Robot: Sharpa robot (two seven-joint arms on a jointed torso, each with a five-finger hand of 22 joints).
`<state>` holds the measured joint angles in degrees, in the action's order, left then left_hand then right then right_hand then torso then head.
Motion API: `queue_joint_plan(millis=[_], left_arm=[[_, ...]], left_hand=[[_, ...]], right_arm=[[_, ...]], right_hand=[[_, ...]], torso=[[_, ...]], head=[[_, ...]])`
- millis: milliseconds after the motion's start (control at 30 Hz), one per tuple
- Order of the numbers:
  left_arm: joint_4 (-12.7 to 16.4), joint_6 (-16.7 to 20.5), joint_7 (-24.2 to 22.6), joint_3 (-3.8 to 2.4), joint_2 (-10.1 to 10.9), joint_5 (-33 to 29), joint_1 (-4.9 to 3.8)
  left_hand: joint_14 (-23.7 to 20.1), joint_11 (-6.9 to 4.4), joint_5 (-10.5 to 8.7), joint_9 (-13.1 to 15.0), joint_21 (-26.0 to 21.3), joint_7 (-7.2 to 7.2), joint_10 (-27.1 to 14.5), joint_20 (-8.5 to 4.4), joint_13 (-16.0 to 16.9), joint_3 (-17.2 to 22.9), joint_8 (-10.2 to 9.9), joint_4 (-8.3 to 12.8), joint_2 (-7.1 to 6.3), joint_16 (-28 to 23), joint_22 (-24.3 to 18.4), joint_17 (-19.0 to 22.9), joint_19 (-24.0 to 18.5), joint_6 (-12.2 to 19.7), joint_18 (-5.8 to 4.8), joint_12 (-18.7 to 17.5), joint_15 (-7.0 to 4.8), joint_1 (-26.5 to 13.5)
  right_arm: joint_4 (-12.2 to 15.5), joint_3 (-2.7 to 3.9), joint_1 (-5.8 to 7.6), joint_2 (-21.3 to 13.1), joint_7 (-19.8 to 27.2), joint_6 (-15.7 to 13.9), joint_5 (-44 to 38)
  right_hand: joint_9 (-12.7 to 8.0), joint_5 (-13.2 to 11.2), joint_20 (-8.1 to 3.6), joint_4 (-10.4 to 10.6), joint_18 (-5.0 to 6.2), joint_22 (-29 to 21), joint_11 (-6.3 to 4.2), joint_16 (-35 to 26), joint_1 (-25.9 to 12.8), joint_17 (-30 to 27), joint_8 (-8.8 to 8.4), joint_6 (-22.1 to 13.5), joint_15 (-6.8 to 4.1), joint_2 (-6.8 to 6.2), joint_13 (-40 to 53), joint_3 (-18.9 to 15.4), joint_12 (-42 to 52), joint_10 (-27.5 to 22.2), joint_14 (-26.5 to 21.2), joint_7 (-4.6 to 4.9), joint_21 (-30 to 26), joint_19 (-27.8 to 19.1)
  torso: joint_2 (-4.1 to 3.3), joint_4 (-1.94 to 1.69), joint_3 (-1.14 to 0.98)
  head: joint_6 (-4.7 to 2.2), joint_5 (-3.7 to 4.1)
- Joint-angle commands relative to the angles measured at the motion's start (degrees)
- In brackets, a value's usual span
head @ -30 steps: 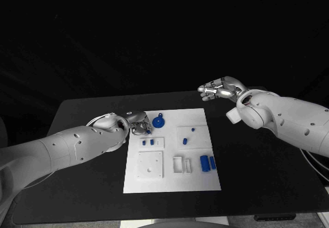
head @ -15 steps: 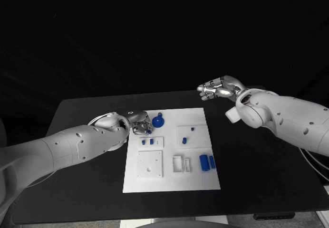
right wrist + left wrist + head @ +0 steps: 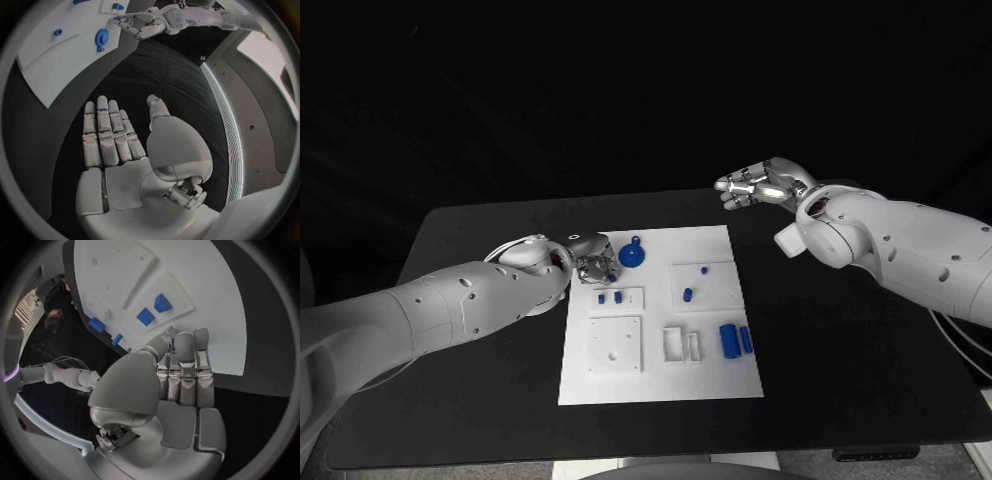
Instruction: Assemble the parts on the task board
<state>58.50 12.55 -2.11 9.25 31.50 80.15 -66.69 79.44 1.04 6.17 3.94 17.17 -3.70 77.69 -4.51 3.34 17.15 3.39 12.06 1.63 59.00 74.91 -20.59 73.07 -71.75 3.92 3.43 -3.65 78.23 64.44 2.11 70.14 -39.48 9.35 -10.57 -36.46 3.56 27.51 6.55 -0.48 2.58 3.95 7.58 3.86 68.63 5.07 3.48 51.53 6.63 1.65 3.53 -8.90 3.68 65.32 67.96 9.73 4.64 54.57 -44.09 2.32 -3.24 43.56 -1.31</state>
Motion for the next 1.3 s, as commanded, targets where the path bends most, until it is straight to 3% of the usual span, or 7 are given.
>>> queue_joint_plan(millis=[33, 567, 900, 1300], left_arm=[[0.07, -1.82, 0.74, 0.10, 0.09, 0.76, 0.09], [-0.06, -0.98, 0.58, 0.18, -0.29, 0.81, 0.11], [-0.07, 0.34, 0.58, 1.55, -0.58, 1.09, 0.20], [0.07, 1.40, 0.05, 1.84, -0.23, 1.13, 0.24]], left_hand=[[0.10, 0.00, 0.28, 0.04, 0.37, -0.77, 0.28, -0.18, 0.10, 0.17, 0.27, 0.11, 0.23, -0.08, 1.25, -0.08, -0.33, -0.97, 0.67, -0.03, 0.01, -0.18], [0.10, 0.04, 0.24, 0.00, 0.53, -0.85, 0.12, -0.17, 0.09, 0.15, 0.26, 0.13, 0.14, -0.15, 1.21, -0.08, -0.41, -0.80, 0.68, -0.04, 0.02, -0.34], [-0.88, 0.34, -0.28, -0.04, 0.32, -1.18, -0.97, 0.11, 0.10, -1.73, 0.24, 0.21, 0.22, -0.61, 1.23, 0.15, -1.33, 0.17, 0.62, -0.02, 0.32, 0.48], [-1.32, 0.58, -0.54, -0.10, 0.23, -1.28, -1.84, 0.34, 0.10, -2.99, 0.22, 0.74, -0.18, -0.77, 1.21, 0.37, -1.88, 0.94, 0.58, -0.02, 0.54, 0.63]], right_arm=[[0.04, 0.03, -0.02, 0.03, 0.36, 0.69, -0.30], [0.03, 0.03, -0.02, 0.08, 0.39, 0.72, -0.30], [0.02, 0.03, -0.02, 0.07, 0.40, 0.71, -0.30], [0.06, 0.03, -0.02, -0.03, 0.40, 0.69, -0.30]], right_hand=[[-0.05, 0.27, 0.12, -0.38, -0.44, -0.07, -0.01, -0.30, -0.51, -0.05, -0.04, 0.04, 0.06, 0.13, -0.05, -0.07, -0.17, -0.27, -0.39, 0.08, -0.05, -0.32], [-0.05, 0.27, 0.12, -0.38, -0.44, -0.07, -0.01, -0.30, -0.51, -0.05, -0.04, 0.04, 0.06, 0.13, -0.05, -0.07, -0.17, -0.27, -0.39, 0.08, -0.05, -0.32], [-0.05, 0.27, 0.12, -0.38, -0.44, -0.07, -0.01, -0.30, -0.51, -0.05, -0.04, 0.04, 0.06, 0.13, -0.05, -0.07, -0.17, -0.27, -0.39, 0.08, -0.05, -0.32], [-0.05, 0.27, 0.12, -0.38, -0.44, -0.07, -0.01, -0.30, -0.51, -0.05, -0.04, 0.04, 0.06, 0.13, -0.05, -0.07, -0.17, -0.27, -0.39, 0.08, -0.05, -0.32]], torso=[[-0.01, 0.00, -0.01], [-0.01, 0.05, -0.01], [0.01, -0.02, -0.03], [0.02, 0.00, 0.02]], head=[[0.00, -0.05], [0.05, -0.17], [0.13, 0.02], [0.04, -0.09]])
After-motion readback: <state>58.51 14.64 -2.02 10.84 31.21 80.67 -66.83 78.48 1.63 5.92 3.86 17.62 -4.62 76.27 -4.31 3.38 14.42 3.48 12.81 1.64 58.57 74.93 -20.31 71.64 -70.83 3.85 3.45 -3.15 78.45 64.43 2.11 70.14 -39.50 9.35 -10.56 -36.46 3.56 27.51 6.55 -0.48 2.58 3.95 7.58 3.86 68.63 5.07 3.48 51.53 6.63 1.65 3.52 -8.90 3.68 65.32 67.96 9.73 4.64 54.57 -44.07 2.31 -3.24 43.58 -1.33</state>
